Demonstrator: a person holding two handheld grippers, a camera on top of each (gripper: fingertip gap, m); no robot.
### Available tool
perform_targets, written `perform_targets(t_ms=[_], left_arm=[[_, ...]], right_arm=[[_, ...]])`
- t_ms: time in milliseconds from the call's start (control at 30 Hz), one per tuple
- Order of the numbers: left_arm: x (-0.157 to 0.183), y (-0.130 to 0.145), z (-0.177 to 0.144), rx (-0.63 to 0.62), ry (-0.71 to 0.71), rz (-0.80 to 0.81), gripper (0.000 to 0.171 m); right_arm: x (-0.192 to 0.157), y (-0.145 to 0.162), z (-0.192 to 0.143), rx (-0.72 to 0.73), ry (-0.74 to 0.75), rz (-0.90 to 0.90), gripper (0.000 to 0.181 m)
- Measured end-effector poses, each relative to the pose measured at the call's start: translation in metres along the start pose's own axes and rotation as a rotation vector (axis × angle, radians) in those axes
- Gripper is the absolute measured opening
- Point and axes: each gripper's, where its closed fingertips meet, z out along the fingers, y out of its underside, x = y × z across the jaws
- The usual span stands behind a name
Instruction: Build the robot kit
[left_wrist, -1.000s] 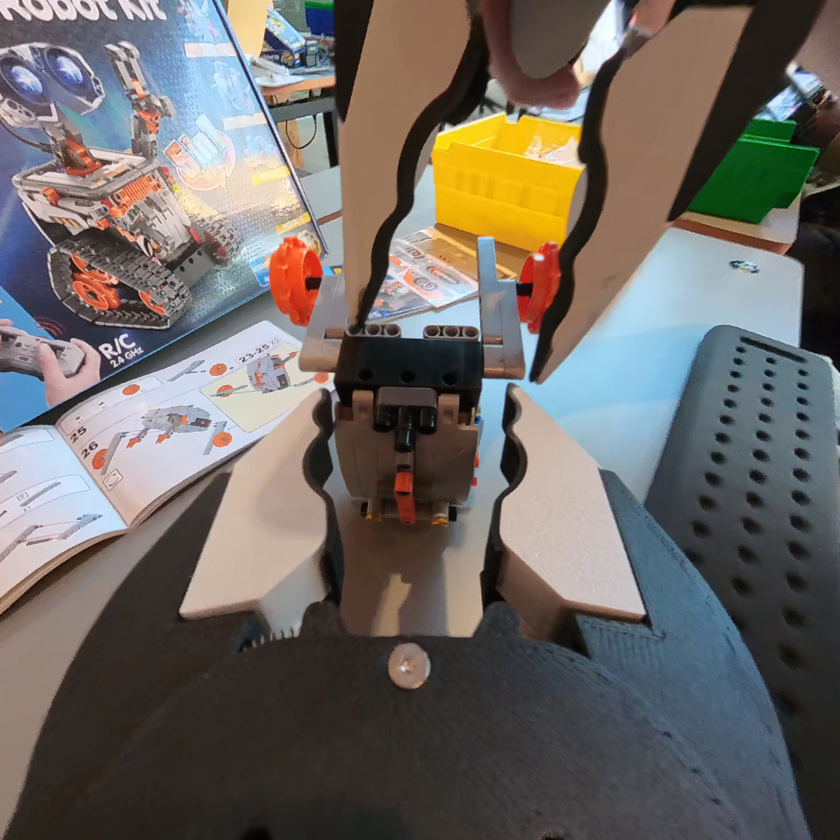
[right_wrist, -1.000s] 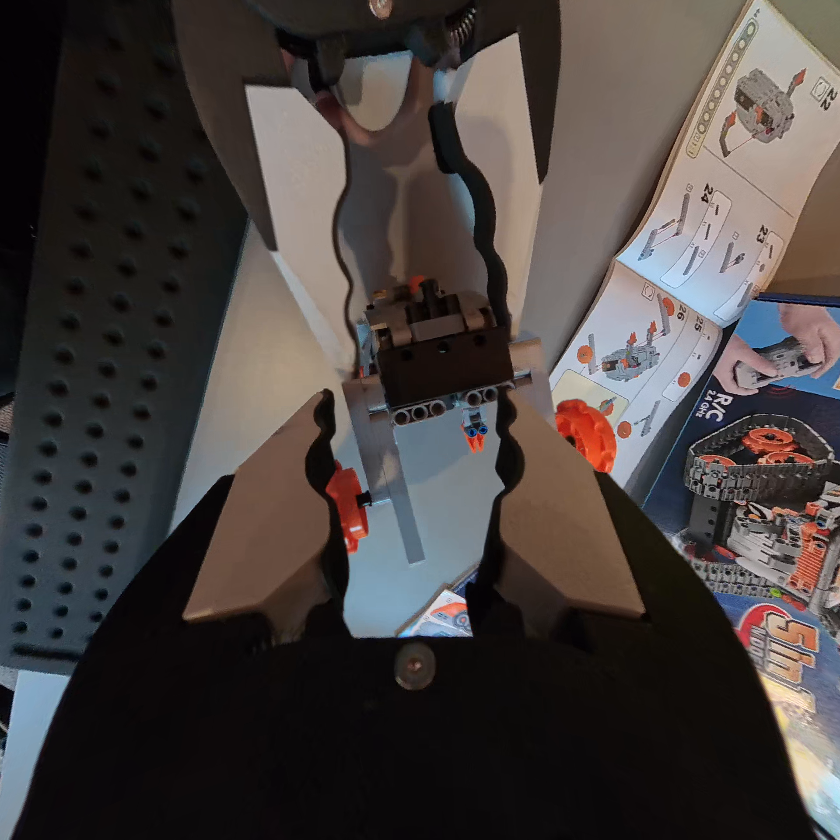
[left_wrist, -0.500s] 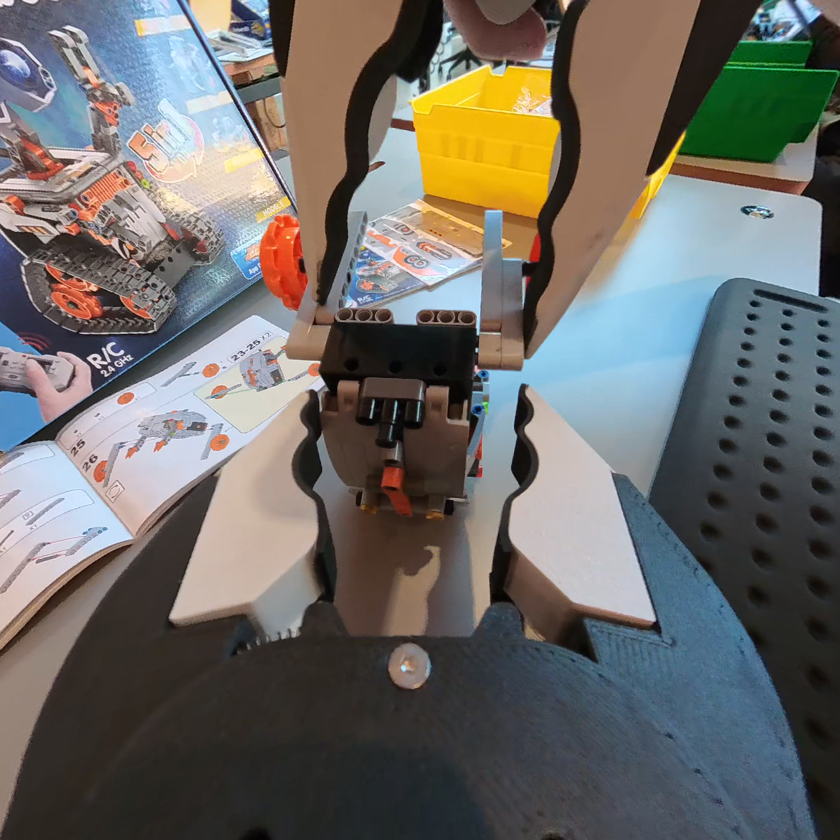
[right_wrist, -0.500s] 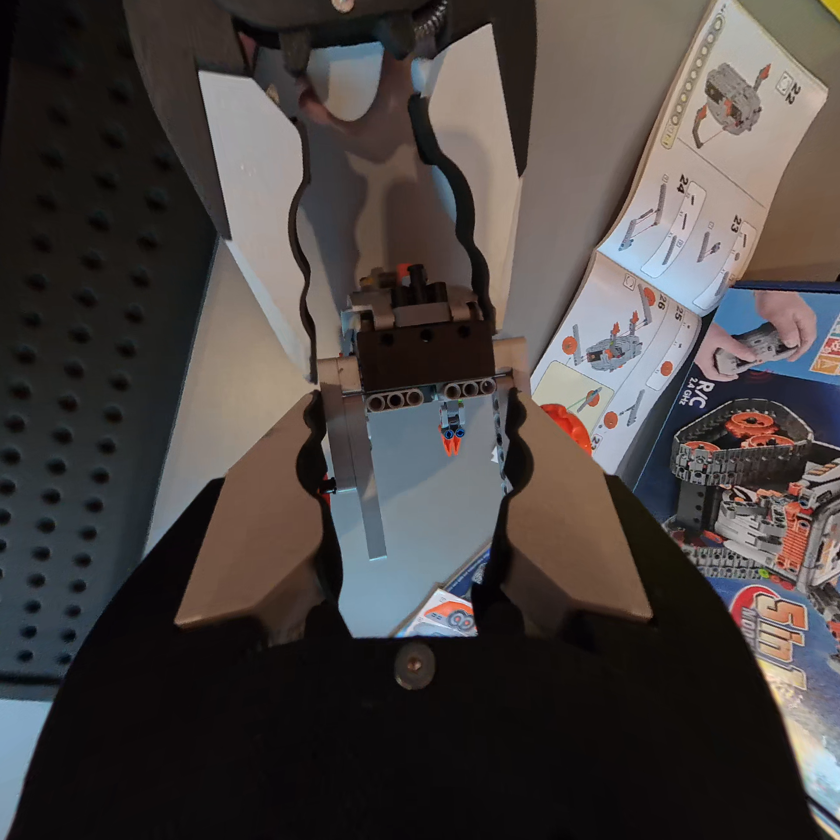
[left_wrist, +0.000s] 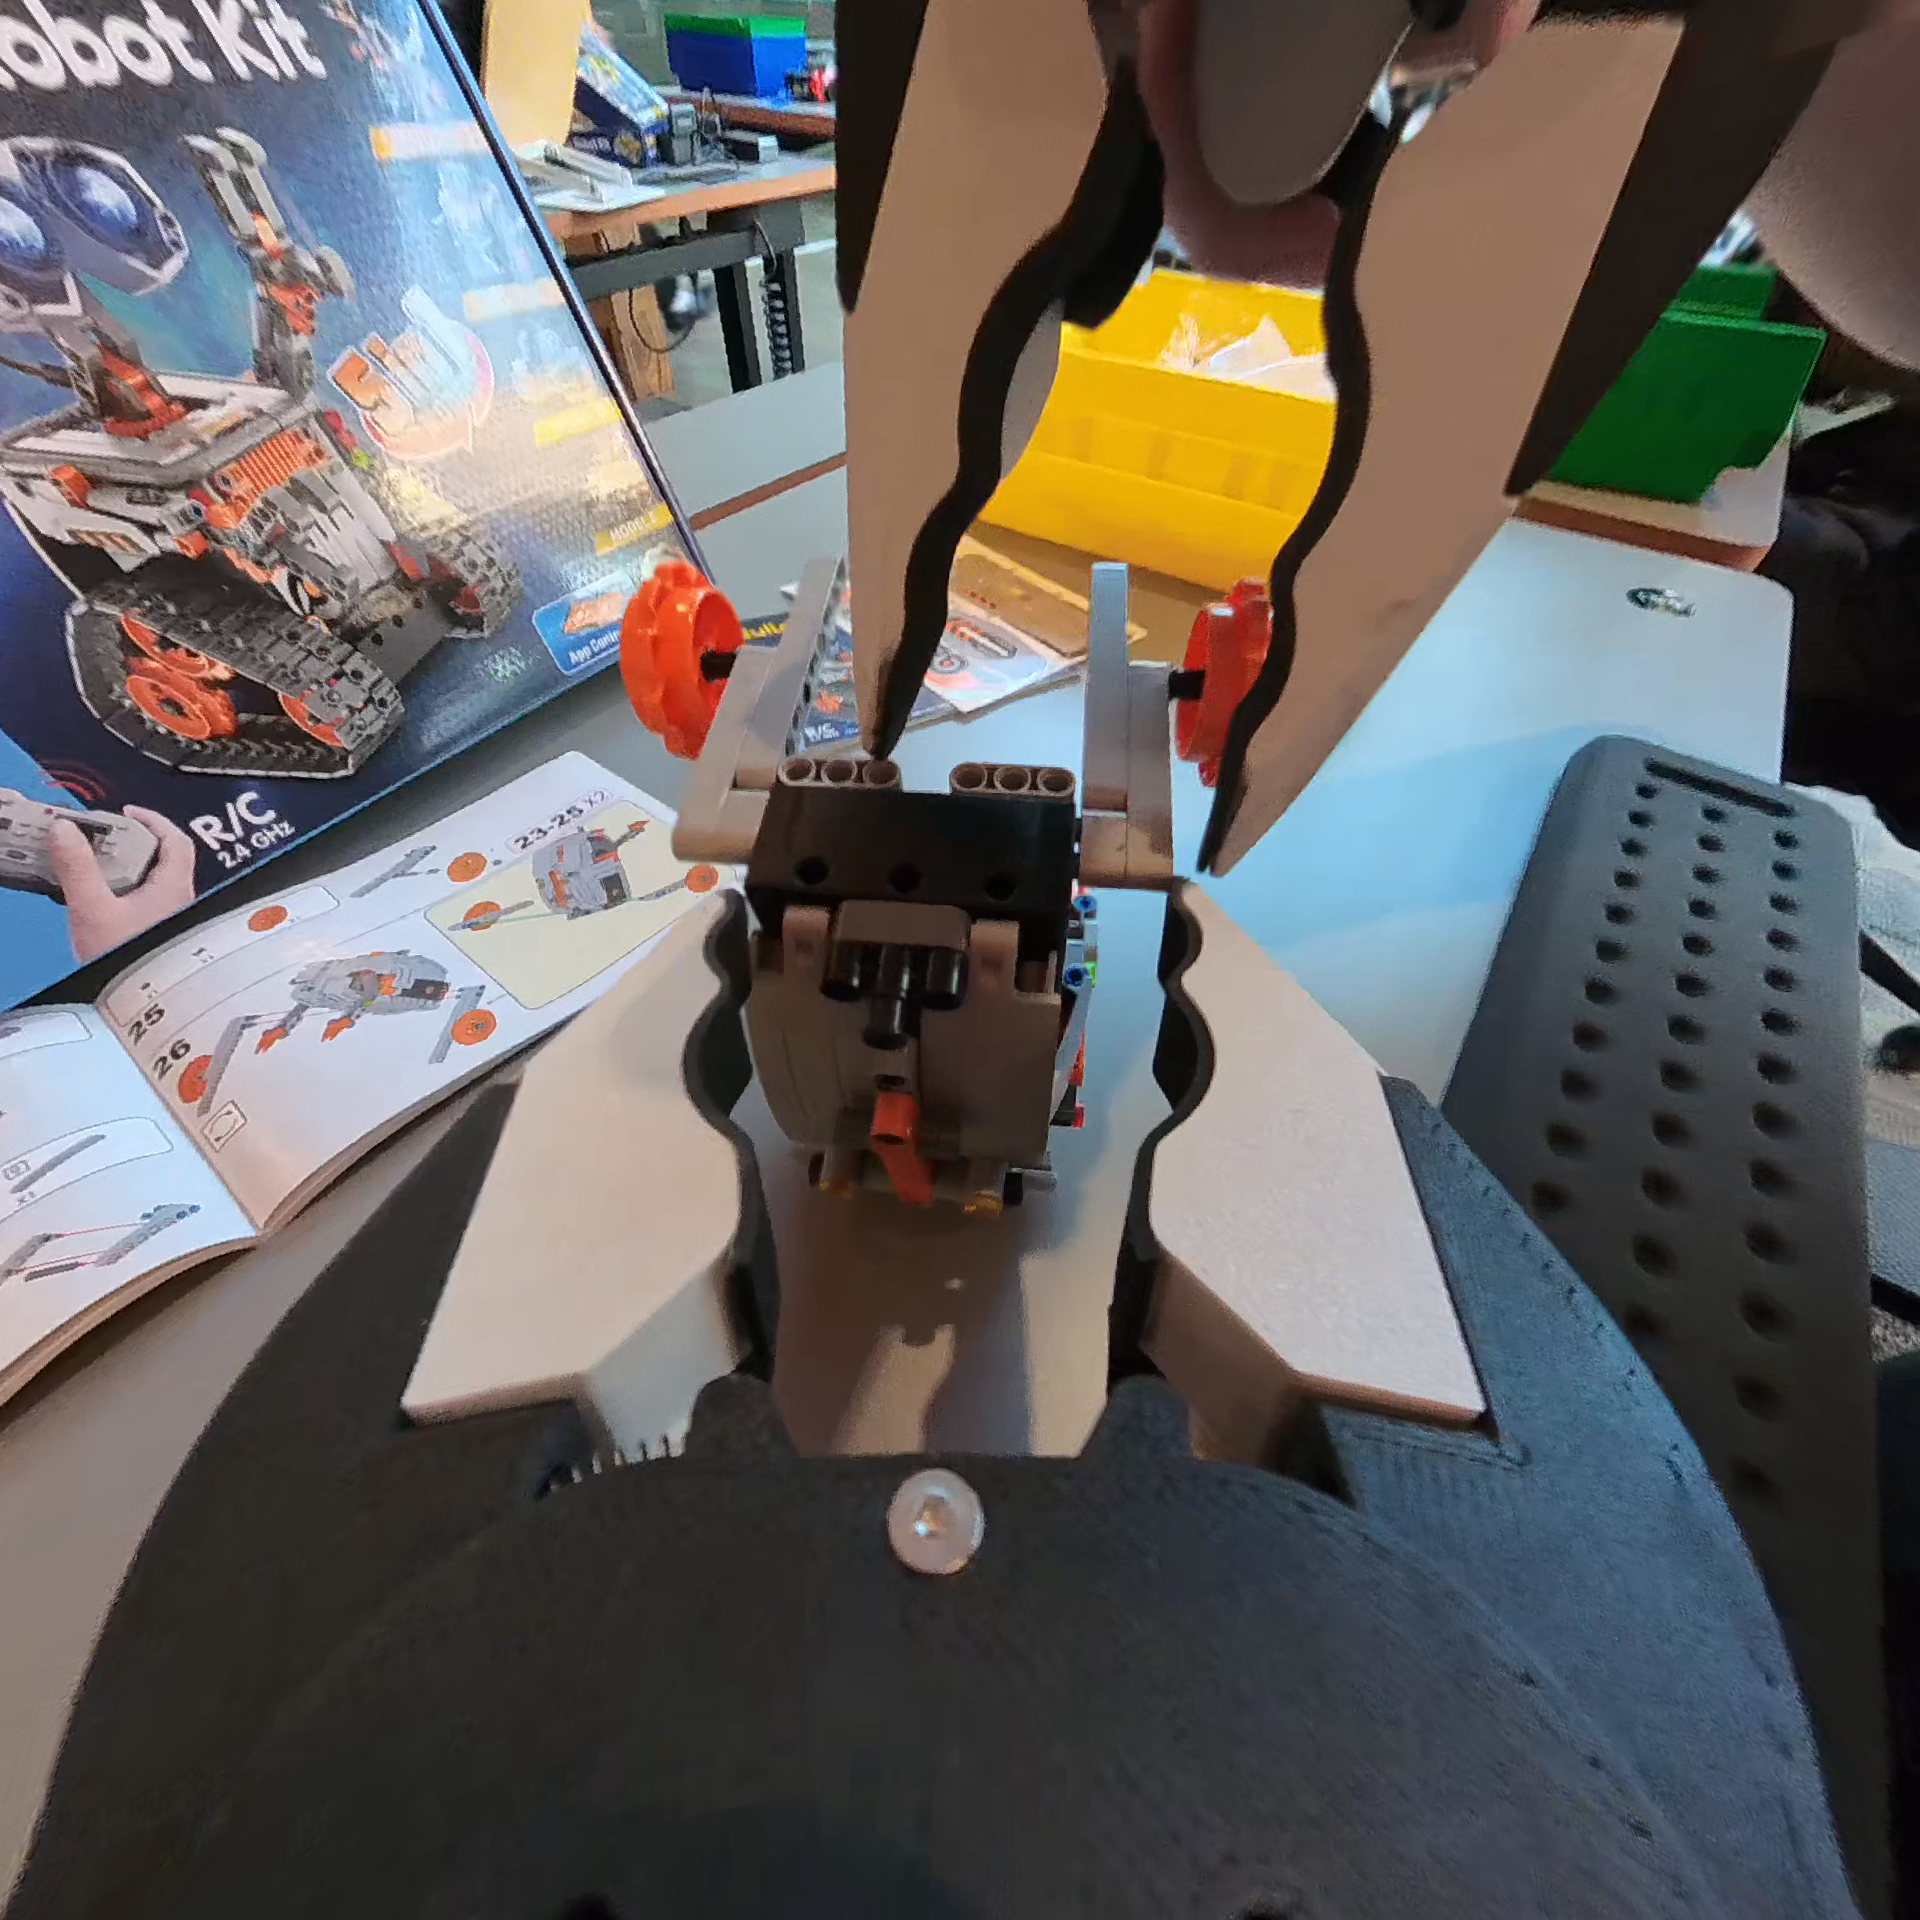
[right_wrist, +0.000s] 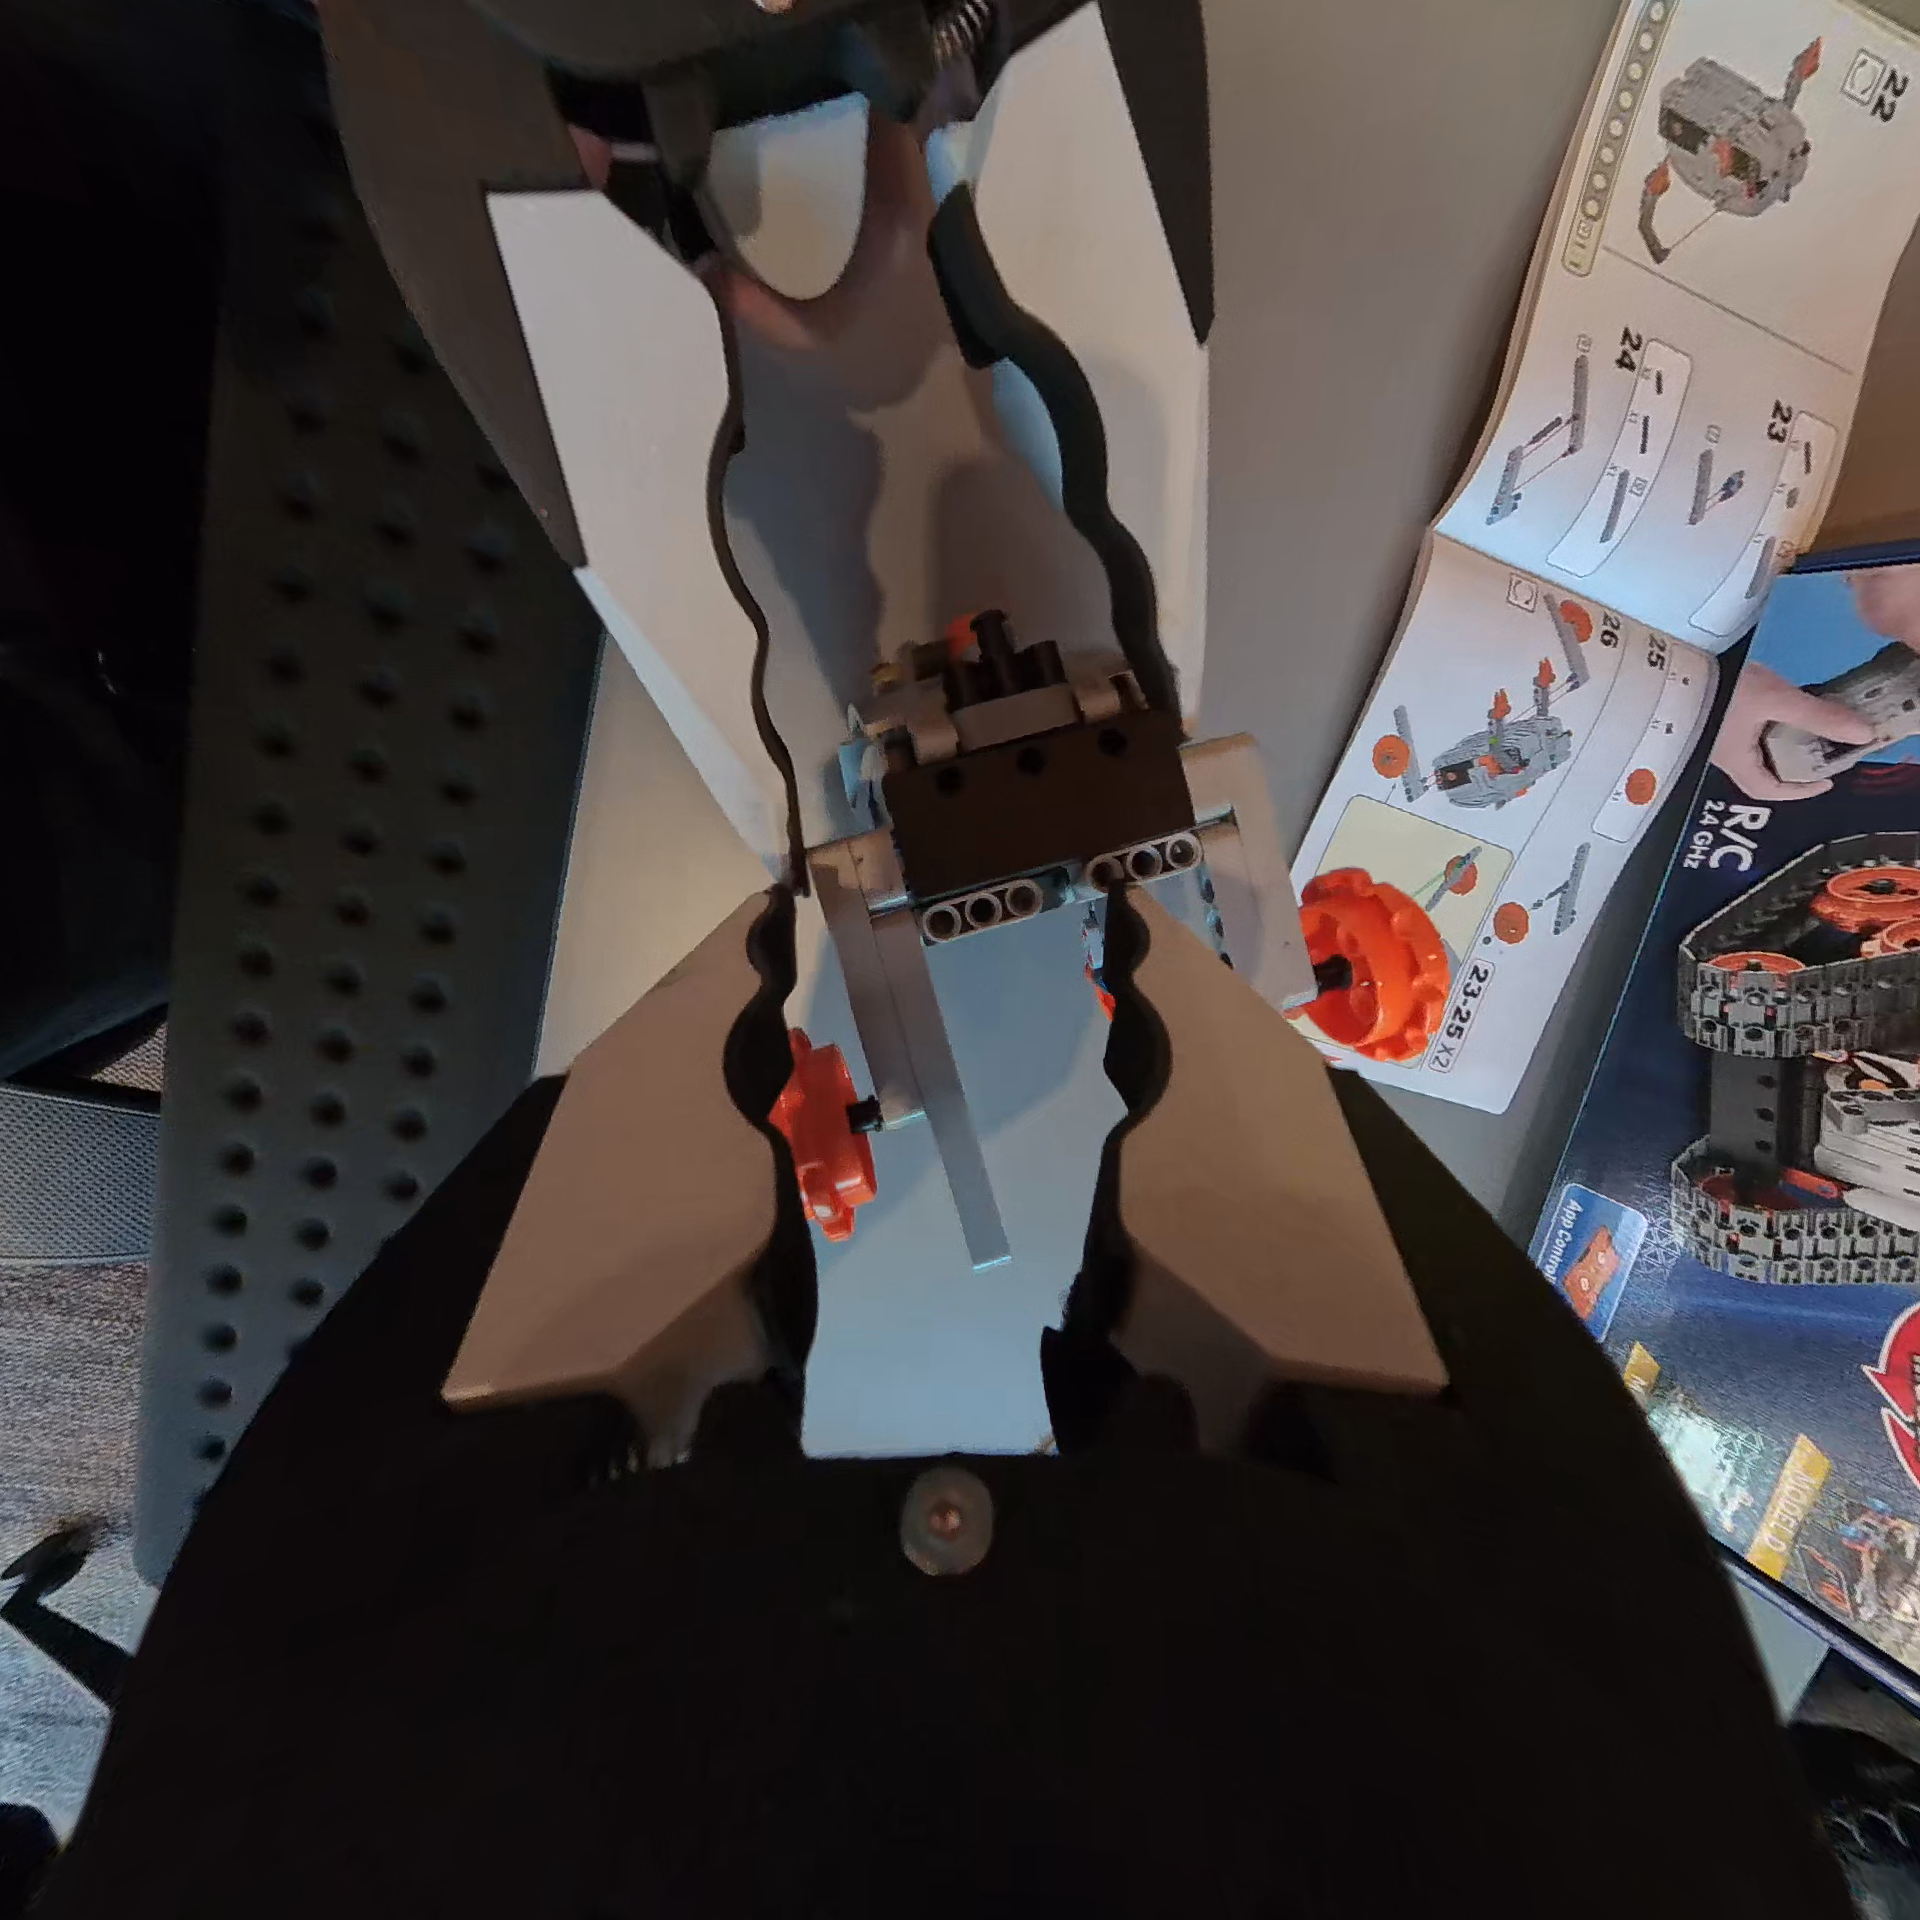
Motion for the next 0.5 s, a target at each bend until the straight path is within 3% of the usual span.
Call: perform_targets(t_ms=[100,500], left_arm=[[0.002,-0.003,-0.001,0.007,-0.009,0.012,0.076],[0.009,0.0,0.002,-0.016,-0.048,0.07,0.077]], right_arm=[[-0.005,0.002,-0.001,-0.023,-0.025,-0.021,0.042],[-0.012,0.008,0.003,-0.064,0.003,-0.074,0.042]])
